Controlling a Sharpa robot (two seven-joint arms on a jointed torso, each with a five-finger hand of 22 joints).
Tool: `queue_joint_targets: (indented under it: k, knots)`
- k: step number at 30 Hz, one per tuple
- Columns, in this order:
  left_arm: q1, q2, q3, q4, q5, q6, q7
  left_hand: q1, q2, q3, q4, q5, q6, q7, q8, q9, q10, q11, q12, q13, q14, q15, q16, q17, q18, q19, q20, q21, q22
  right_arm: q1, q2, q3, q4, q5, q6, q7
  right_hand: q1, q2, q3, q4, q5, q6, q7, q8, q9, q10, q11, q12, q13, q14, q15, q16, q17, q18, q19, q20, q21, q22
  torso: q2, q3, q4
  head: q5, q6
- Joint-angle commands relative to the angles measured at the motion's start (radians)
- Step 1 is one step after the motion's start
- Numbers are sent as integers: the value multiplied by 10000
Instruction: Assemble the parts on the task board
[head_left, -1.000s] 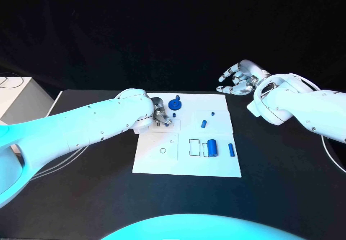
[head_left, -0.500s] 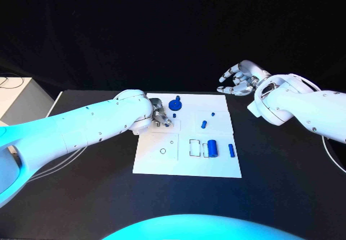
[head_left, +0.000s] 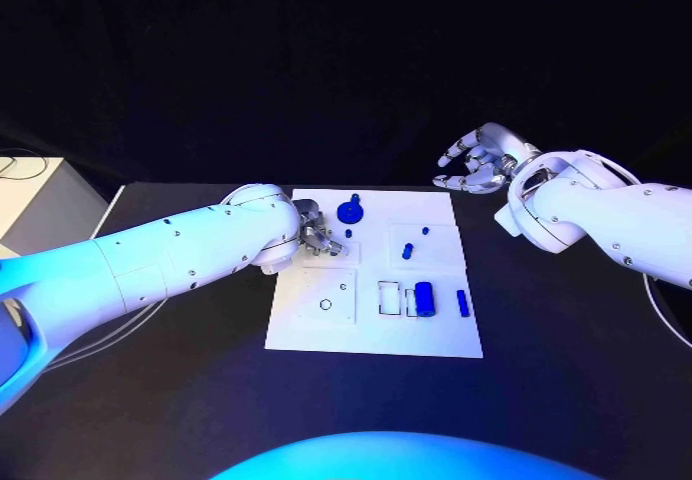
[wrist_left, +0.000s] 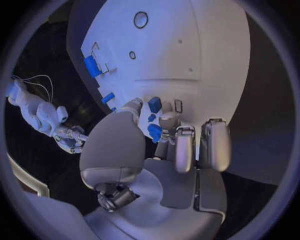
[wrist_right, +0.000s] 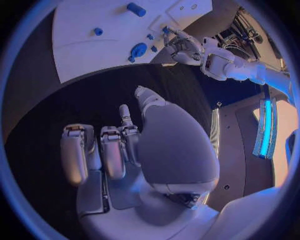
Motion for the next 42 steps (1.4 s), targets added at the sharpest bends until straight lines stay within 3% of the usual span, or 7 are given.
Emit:
queue_joint_targets:
  k: [1, 13, 17, 25, 28, 33, 42]
  knots:
    - [-5, -14, 14, 69, 0, -185, 1, 29, 166, -403, -1, -154, -36, 3, 13, 13, -14, 31, 61, -2, 1024, 62, 44, 2634, -18, 16, 50, -70, -5, -3, 5, 5, -6, -111, 84, 60, -99, 36, 46, 15, 1, -67, 36, 50, 9, -31, -4, -58, 1656, 1042, -18, 43, 2635, 43, 657, -67, -36, 1801, 2, 7, -3, 7, 17]
    - [-26, -127, 193, 319, 243, -487, 78, 7, 339, -809, 3, -352, -28, 2, 40, 23, -4, 32, 89, 11, 1024, 63, 44, 2634, -15, 13, 51, -77, -12, -11, -8, 5, -12, -112, 82, 62, -99, 36, 46, 15, 1, -67, 36, 50, 9, -31, -4, -58, 1656, 1042, -18, 43, 2635, 43, 657, -67, -36, 1801, 12, 7, -11, 19, 75]
    - [-64, -265, 509, 467, 400, -381, 104, 92, 441, -867, -6, -361, -33, -2, 44, 24, -14, 28, 83, -6, 1024, 62, 44, 2634, -9, -1, 50, -90, -39, -13, -28, 4, -7, -112, 67, 69, -99, 36, 46, 15, 1, -67, 36, 50, 9, -31, -4, -58, 1656, 1042, -18, 43, 2635, 43, 657, -67, -36, 1801, 12, 12, -5, 12, 115]
    - [-75, -728, 1539, 699, 618, 102, 101, 1246, 668, -528, -18, -194, -117, 21, -91, -100, -110, 37, 51, -66, 1024, 67, 44, 2634, 15, -74, 57, -150, -146, -14, -96, 4, -33, -101, 2, 82, -99, 36, 46, 15, 1, -67, 36, 50, 9, -31, -4, -58, 1656, 1042, -18, 43, 2635, 43, 657, -67, -36, 1801, -7, 24, 15, -21, 211]
    - [-47, -810, 1795, 659, 663, 146, 107, 1331, 647, -425, -17, -182, -128, 36, -129, -135, -178, 50, -8, -150, 1024, 78, 44, 2634, 26, -109, 64, -178, -201, -14, -105, 4, -44, -98, -15, 82, -99, 36, 46, 15, 1, -67, 36, 50, 9, -31, -4, -58, 1656, 1042, -18, 43, 2635, 43, 657, -67, -36, 1801, 15, 22, -8, 23, 276]
    - [9, -708, 1958, 263, 664, 114, 145, 1437, 668, -82, -13, -145, -172, 79, -238, -229, -333, 89, -124, -303, 1011, 113, 22, 2601, 60, -212, 92, -259, -359, -13, -107, 4, -41, -96, -32, 85, -113, 43, 67, 12, 14, -94, 40, 41, 8, -35, -1, -62, 1653, 1042, -15, 43, 2635, 49, 649, -65, -58, 1784, 43, 8, -23, 49, 331]
    - [53, 25, 2017, -1133, 345, 66, 307, 1333, 569, 313, -2, -148, -192, 129, -332, -321, -459, 134, -199, -416, 973, 153, -41, 2505, 84, -286, 130, -322, -469, -12, -123, 8, 32, -105, -42, 92, -113, 43, 74, 9, 21, -97, 40, 42, 9, -40, -1, -67, 1648, 1042, -15, 43, 2635, 48, 650, -65, -56, 1786, 85, -8, -47, 53, 449]
